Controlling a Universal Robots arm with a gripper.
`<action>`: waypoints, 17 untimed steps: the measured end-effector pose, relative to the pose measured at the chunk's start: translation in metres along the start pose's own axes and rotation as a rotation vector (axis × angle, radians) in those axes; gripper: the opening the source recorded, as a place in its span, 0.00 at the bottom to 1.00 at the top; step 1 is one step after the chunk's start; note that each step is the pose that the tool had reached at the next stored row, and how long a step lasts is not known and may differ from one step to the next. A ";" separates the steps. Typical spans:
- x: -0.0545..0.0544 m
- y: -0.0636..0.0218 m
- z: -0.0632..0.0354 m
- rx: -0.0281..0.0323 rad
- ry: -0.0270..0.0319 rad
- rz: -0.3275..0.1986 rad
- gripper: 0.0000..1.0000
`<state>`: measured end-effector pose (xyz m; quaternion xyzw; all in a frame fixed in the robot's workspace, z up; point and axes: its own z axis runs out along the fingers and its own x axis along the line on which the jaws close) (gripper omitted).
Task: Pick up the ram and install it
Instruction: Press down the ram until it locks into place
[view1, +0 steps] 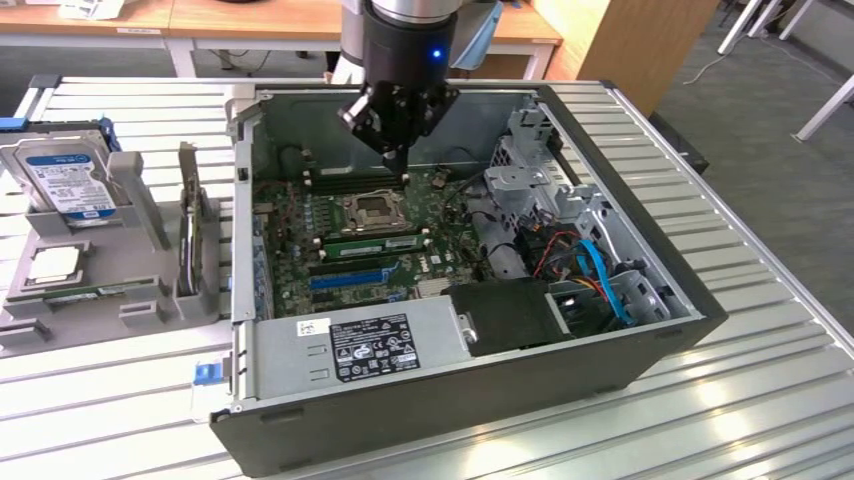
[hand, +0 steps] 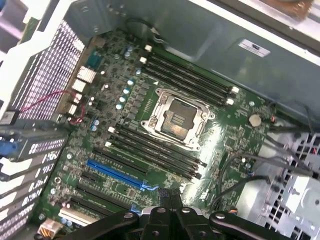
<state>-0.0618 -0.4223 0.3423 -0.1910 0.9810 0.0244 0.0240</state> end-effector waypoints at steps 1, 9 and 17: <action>0.000 0.0000 0.0001 0.0005 -0.0001 0.014 0.10; 0.000 0.0000 0.0008 -0.0015 0.0135 0.090 0.10; 0.000 0.0000 0.0011 -0.0044 0.0285 0.165 0.10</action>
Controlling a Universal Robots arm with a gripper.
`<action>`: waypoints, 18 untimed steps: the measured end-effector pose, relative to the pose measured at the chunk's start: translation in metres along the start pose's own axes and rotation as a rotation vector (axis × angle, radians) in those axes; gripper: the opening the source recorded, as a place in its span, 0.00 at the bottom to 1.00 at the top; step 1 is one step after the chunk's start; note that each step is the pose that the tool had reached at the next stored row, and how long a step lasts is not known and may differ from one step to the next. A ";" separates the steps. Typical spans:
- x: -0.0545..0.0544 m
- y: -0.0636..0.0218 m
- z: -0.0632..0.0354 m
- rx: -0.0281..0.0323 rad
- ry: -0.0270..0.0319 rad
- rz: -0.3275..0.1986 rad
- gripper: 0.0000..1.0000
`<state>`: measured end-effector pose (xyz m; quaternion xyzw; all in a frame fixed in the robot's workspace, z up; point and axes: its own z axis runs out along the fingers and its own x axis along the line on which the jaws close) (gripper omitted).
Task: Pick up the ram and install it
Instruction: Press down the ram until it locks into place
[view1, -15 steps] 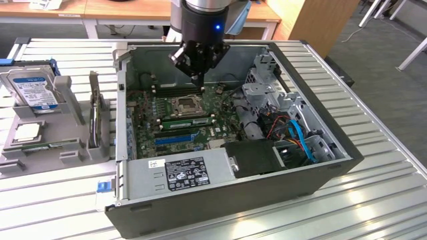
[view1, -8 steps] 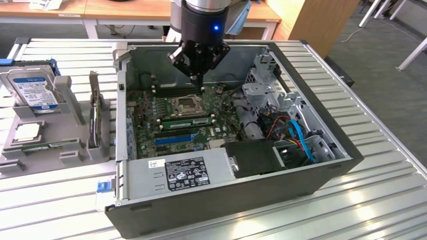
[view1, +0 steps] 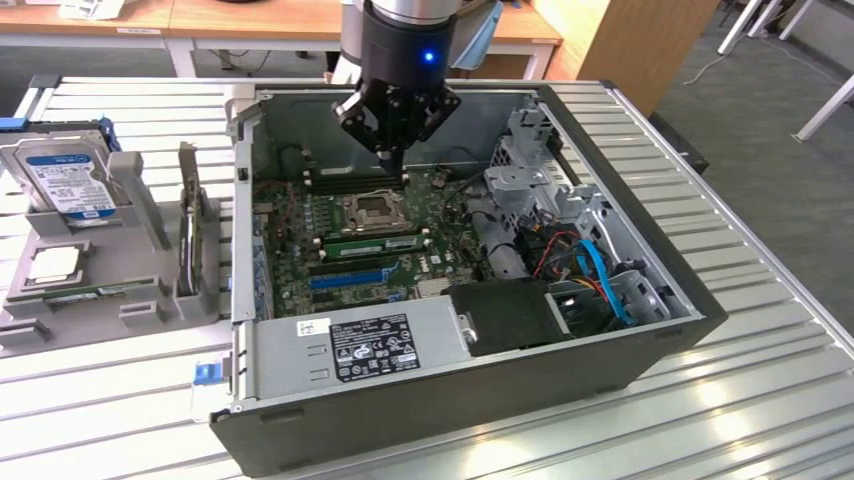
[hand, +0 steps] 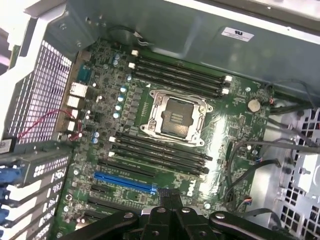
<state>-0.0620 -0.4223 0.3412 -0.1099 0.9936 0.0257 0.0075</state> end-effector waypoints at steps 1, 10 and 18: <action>0.000 0.0000 0.0000 -0.0003 0.0020 0.009 0.10; 0.000 0.0000 0.0003 -0.0031 0.0175 0.100 0.10; 0.000 0.0000 0.0008 -0.0031 0.0177 0.199 0.10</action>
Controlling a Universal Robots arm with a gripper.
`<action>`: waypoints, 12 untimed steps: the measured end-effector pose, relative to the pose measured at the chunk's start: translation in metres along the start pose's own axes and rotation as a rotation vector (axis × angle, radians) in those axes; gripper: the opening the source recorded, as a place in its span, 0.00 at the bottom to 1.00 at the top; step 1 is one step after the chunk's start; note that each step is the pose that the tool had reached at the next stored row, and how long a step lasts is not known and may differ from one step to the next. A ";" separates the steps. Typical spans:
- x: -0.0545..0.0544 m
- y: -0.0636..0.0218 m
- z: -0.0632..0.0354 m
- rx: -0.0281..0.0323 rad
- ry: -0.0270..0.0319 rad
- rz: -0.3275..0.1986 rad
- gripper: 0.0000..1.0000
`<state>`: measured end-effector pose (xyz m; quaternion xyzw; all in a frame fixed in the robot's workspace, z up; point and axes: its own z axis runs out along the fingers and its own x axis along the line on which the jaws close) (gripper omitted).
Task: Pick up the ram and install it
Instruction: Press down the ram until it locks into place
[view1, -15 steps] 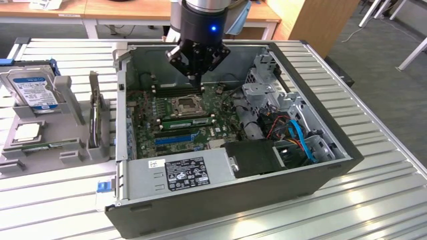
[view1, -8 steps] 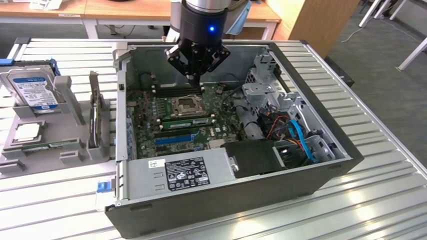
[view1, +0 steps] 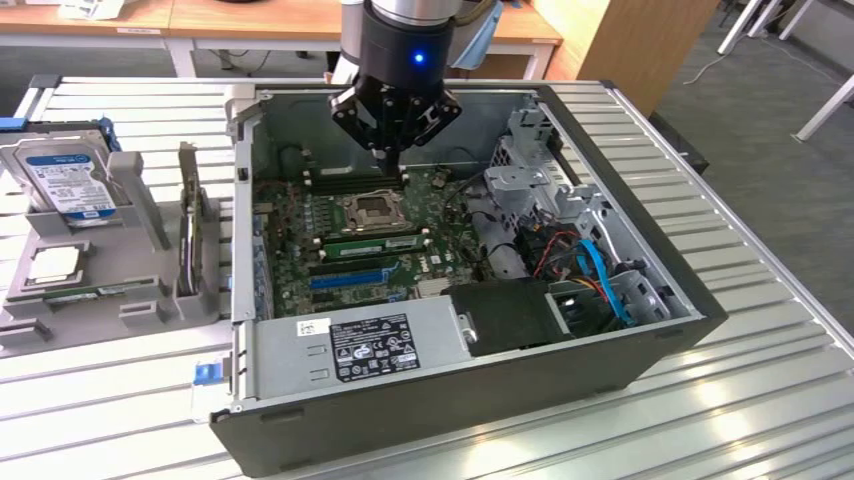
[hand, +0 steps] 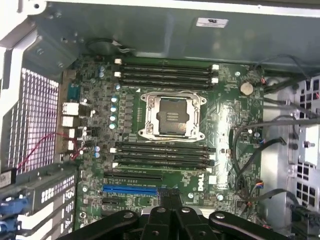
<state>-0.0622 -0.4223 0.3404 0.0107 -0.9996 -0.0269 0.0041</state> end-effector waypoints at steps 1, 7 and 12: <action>0.000 0.0000 0.0000 -0.0001 0.0002 0.003 0.10; 0.000 0.0000 0.0000 0.0000 0.0005 0.004 0.10; 0.000 0.0000 0.0000 -0.0002 0.0038 0.009 0.10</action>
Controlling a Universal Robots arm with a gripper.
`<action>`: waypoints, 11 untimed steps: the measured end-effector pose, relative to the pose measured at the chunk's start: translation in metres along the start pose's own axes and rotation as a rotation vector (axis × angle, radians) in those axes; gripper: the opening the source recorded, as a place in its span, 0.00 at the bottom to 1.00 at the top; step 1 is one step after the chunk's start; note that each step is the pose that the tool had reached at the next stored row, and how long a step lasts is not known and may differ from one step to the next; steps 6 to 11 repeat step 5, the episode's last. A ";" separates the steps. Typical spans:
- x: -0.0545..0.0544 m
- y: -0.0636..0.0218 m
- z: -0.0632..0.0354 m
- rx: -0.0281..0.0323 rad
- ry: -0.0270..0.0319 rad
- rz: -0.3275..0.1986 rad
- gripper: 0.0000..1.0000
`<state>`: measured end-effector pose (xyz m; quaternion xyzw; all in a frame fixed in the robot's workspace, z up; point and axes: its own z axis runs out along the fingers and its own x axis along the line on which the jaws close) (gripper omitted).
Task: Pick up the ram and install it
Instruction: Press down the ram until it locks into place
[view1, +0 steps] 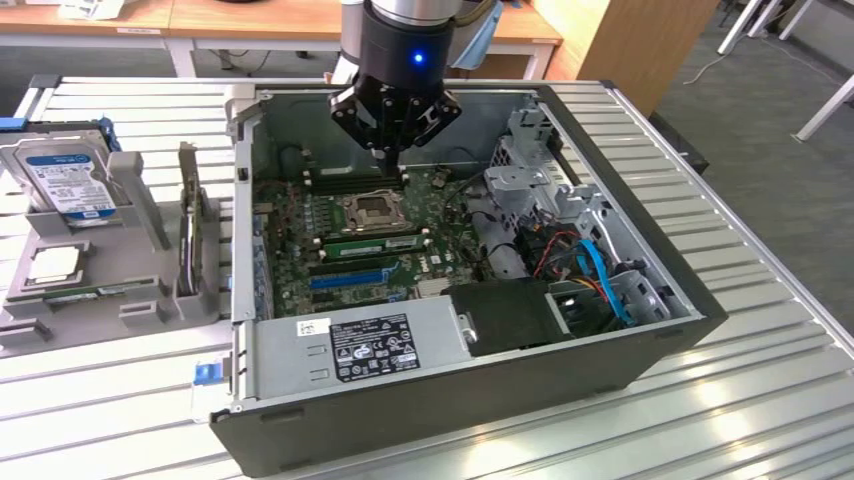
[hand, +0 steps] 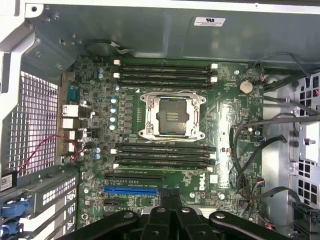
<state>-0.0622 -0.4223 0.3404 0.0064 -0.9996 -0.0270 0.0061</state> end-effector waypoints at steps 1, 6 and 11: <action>0.000 0.0000 0.0000 0.0000 0.0001 0.000 0.10; 0.000 0.0000 0.0000 0.0001 0.0002 0.000 0.10; 0.000 0.0000 0.0000 0.0001 0.0002 0.000 0.10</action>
